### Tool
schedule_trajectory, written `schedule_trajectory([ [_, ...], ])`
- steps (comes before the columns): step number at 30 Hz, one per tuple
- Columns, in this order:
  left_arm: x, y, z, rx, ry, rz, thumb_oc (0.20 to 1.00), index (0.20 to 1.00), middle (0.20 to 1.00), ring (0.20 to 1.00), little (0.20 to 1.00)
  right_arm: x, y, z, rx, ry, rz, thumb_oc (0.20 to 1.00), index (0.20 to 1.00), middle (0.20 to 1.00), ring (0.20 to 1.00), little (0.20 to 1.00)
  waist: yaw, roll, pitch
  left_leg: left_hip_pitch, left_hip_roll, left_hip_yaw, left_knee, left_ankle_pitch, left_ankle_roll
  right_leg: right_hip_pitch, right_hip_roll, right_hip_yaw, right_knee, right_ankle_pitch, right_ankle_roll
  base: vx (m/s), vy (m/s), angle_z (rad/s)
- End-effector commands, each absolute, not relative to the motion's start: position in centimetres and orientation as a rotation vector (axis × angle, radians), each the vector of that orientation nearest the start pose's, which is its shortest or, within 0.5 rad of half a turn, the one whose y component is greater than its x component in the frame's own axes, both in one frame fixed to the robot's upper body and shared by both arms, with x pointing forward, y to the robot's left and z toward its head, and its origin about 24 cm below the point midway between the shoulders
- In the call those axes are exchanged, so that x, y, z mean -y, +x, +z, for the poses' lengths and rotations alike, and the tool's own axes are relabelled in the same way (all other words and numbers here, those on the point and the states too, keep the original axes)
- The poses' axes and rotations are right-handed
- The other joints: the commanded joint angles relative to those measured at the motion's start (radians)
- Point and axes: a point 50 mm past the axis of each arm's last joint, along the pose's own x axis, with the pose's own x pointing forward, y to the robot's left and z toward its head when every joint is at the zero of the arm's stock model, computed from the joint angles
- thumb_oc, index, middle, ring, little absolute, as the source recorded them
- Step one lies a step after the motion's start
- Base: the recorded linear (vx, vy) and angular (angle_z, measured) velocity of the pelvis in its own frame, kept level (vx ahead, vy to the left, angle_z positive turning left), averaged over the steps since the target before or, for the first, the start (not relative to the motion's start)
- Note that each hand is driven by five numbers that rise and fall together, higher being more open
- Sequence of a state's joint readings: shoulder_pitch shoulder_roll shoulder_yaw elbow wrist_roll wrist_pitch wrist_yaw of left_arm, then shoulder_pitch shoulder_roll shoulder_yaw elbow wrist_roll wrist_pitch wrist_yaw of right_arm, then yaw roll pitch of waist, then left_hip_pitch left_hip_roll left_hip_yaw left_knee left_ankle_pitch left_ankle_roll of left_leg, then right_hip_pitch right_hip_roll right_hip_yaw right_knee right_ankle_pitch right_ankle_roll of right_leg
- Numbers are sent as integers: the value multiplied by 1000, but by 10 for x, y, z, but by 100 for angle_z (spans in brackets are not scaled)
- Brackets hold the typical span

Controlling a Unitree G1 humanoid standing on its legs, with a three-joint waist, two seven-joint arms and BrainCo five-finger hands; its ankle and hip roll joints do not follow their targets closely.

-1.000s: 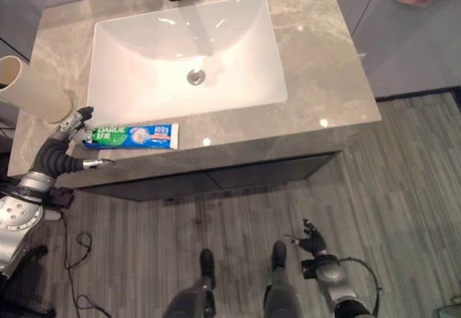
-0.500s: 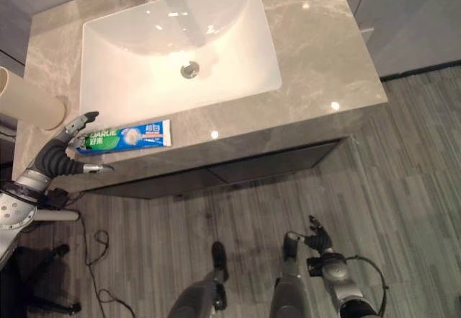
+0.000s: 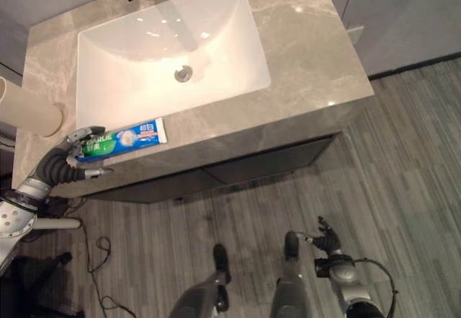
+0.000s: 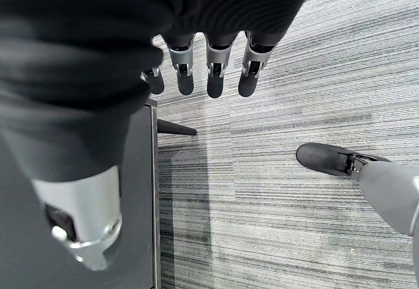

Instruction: Put brush and paste in cup on sink, flatten towel.

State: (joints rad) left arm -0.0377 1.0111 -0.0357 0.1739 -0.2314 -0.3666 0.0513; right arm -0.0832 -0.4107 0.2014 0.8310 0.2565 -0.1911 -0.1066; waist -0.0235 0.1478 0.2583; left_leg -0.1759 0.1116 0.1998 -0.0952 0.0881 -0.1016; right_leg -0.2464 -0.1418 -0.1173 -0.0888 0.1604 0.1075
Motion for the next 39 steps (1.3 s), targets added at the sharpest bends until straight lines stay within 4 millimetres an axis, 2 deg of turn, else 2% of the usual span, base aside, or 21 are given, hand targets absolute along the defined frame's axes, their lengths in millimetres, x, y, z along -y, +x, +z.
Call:
schedule_trajectory([
  [1,-315,256,137,217,797,-7,595,595,595,595,595,256,221,-66,-472,-280,-148,1000,1000,1000,1000,1000,-27,-33,-29,38,2,1,8,-14,-23,23,-79,24,2,3,114,0,0,0],
  [6,-315,255,128,204,803,16,573,573,573,573,573,253,224,-65,-461,-279,-137,1000,1000,1000,1000,1000,-25,-49,-30,30,10,10,8,-11,-25,7,-72,31,2,6,115,-1,-4,-2],
  [8,-313,255,127,203,858,4,555,555,555,555,555,252,224,-65,-461,-274,-136,1000,1000,1000,1000,1000,-24,-55,-31,27,13,13,8,-11,-26,2,-70,34,2,6,115,-7,-13,-6],
  [10,-312,255,127,203,912,-11,573,573,573,573,573,251,224,-65,-458,-277,-135,1000,1000,1000,1000,1000,-23,-60,-32,24,15,14,8,-10,-28,-1,-67,36,2,6,116,-4,-11,-7],
  [11,-312,255,125,197,928,-17,627,627,627,627,627,252,224,-66,-461,-278,-137,1000,1000,1000,1000,1000,-24,-63,-32,24,17,15,8,-10,-28,-2,-65,38,2,7,116,-1,-12,-9],
  [12,-310,254,123,189,952,-37,815,815,815,815,815,253,222,-67,-466,-281,-144,1000,1000,1000,1000,1000,-23,-65,-32,25,19,17,8,-10,-29,-3,-63,39,2,6,116,-4,-13,-7],
  [13,-310,254,122,186,975,-47,887,887,887,887,887,253,222,-67,-466,-282,-147,1000,1000,1000,1000,1000,-23,-65,-31,25,19,18,8,-10,-30,-3,-63,40,2,6,116,-7,-8,-5],
  [14,-310,253,121,179,1007,-63,1000,1000,1000,1000,1000,254,222,-67,-468,-283,-146,1000,1000,1000,1000,1000,-24,-64,-31,27,20,19,8,-10,-31,-4,-62,42,2,6,116,-9,1,-3],
  [25,-305,252,111,164,1115,-123,1000,1000,1000,1000,1000,256,220,-65,-455,-301,-145,1000,1000,1000,1000,1000,-28,-48,-31,22,24,26,8,-8,-35,-13,-63,46,2,8,118,-1,0,0],
  [26,-303,252,111,170,1124,-126,677,677,677,677,677,258,220,-64,-453,-306,-147,1000,1000,1000,1000,1000,-29,-44,-31,22,24,26,8,-8,-34,-15,-64,48,2,9,118,0,0,0],
  [29,-302,253,109,172,1149,-133,473,473,473,473,473,259,219,-65,-456,-309,-154,1000,1000,1000,1000,1000,-32,-42,-32,24,24,28,8,-7,-35,-13,-63,47,2,8,119,0,0,0],
  [30,-301,253,106,167,1168,-137,325,325,325,325,325,260,218,-65,-458,-308,-159,1000,1000,1000,1000,1000,-34,-40,-34,25,24,28,8,-7,-35,-11,-62,47,2,7,118,0,0,0],
  [31,-300,254,106,171,1180,-143,253,253,253,253,253,261,217,-66,-460,-309,-161,1000,1000,1000,1000,1000,-35,-39,-35,26,25,28,8,-8,-35,-11,-63,46,2,6,118,0,0,0],
  [32,-299,254,105,170,1198,-154,200,200,200,200,200,262,215,-66,-462,-310,-166,1000,1000,1000,1000,1000,-35,-38,-36,28,26,28,8,-8,-35,-9,-63,45,2,6,119,0,0,0],
  [39,-296,257,93,158,1297,-182,200,200,200,200,200,267,204,-74,-499,-293,-216,1000,1000,1000,1000,1000,-46,-39,-58,52,29,24,8,-13,-37,19,-65,36,2,-1,119,0,0,0],
])
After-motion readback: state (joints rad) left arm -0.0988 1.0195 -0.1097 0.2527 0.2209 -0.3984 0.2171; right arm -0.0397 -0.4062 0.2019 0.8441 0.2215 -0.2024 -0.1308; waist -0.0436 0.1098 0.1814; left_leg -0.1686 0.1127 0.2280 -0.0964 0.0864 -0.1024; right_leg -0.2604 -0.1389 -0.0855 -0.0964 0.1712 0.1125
